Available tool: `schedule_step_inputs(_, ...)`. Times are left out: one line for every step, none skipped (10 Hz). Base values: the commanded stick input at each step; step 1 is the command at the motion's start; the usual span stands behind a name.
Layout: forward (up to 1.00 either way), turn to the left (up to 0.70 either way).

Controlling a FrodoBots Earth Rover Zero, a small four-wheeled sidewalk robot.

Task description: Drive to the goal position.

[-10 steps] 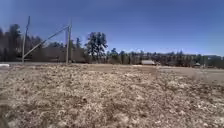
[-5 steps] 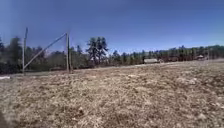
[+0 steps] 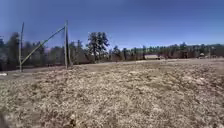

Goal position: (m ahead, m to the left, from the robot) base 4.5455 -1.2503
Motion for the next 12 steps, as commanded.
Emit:
schedule_step_inputs(0.70,0.00)
schedule_step_inputs(0.70,0.00)
schedule_step_inputs(0.70,0.00)
schedule_step_inputs(0.70,0.00)
schedule_step_inputs(0.70,0.00)
schedule_step_inputs(0.70,0.00)
schedule_step_inputs(0.70,0.05)
schedule_step_inputs(0.70,0.03)
schedule_step_inputs(0.70,0.00)
schedule_step_inputs(0.70,0.00)
schedule_step_inputs(0.70,0.00)
schedule_step_inputs(0.70,0.00)
